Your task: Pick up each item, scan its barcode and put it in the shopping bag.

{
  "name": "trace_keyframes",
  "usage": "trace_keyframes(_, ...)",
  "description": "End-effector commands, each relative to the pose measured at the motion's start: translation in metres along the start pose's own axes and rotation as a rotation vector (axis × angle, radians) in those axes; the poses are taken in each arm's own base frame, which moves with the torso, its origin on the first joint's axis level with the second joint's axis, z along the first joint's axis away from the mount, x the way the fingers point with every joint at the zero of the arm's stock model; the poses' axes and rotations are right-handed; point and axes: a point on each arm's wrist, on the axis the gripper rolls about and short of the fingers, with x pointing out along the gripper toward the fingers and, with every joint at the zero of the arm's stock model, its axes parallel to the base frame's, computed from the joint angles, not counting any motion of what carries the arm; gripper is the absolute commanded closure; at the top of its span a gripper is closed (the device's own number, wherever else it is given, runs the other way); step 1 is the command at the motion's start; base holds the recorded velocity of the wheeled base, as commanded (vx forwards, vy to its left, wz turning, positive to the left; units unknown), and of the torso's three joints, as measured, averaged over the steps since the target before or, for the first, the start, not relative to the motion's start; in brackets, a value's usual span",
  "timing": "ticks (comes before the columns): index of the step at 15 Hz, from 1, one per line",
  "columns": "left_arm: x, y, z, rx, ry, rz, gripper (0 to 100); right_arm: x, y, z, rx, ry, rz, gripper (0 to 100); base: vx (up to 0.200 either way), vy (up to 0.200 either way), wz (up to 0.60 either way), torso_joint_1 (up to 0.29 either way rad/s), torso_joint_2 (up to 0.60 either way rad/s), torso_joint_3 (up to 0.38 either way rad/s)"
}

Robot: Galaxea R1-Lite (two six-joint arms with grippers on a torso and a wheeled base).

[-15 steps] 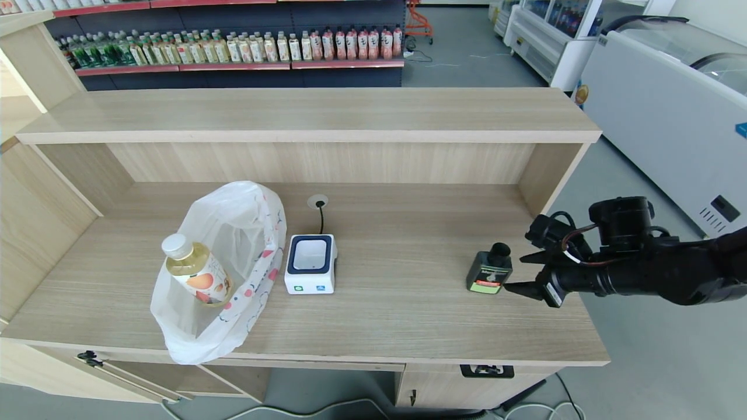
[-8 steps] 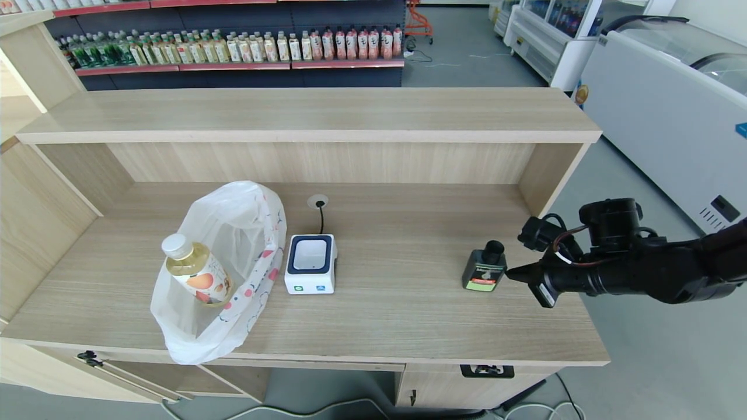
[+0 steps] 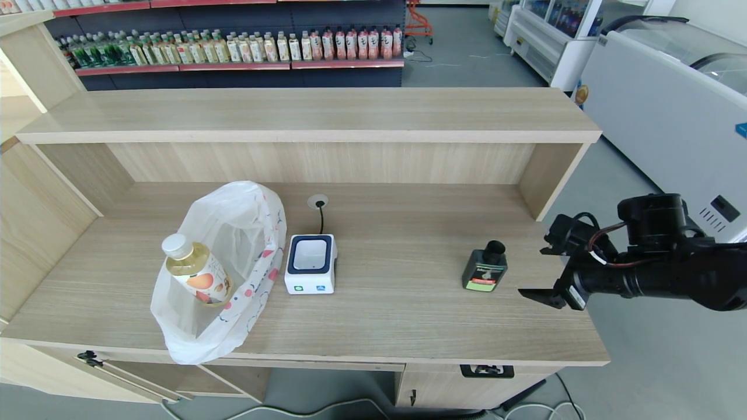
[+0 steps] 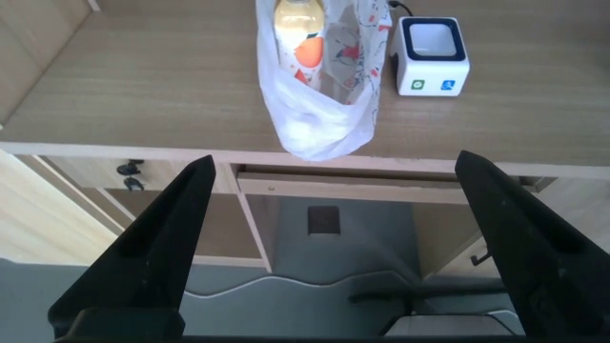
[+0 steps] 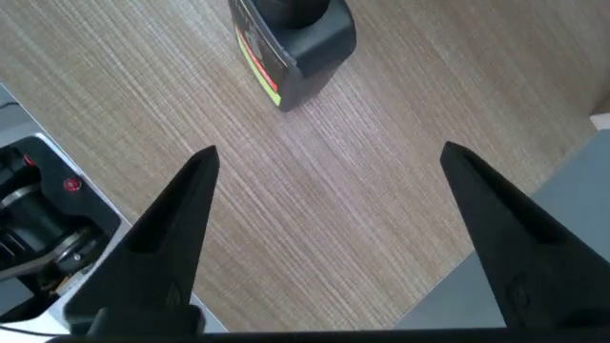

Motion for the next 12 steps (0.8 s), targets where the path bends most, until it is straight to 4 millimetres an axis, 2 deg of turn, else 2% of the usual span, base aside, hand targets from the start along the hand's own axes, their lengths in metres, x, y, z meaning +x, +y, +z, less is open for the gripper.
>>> trace_keyframes(1, 0.000, 0.000, 0.000, -0.001, 0.000, 0.001, 0, 0.005, 0.002, 0.001, -0.007, -0.004, 0.014, 0, 0.000, 0.000, 0.00, 0.000, 0.00, 0.000)
trace_keyframes(4, 0.000, 0.000, 0.000, -0.001, 0.000, 0.001, 0, 0.034, 0.005, 0.013, -0.032, -0.033, 0.061, 0, 0.000, 0.000, 0.00, 0.000, 0.00, 0.000)
trace_keyframes(6, 0.000, 0.000, 0.000, -0.001, 0.000, 0.001, 0, 0.061, 0.007, 0.020, -0.032, -0.080, 0.084, 0, 0.000, 0.000, 0.00, 0.000, 0.00, 0.000)
trace_keyframes(9, 0.000, 0.000, 0.000, -0.001, 0.000, 0.001, 0, 0.077, 0.012, 0.022, -0.022, -0.096, 0.106, 0, 0.000, 0.000, 0.00, 0.000, 0.00, 0.000)
trace_keyframes(12, 0.000, 0.000, 0.000, 0.001, 0.000, 0.001, 0, 0.084, 0.015, 0.018, -0.022, -0.083, 0.121, 0, 0.000, 0.000, 0.00, 0.000, 0.00, 0.000)
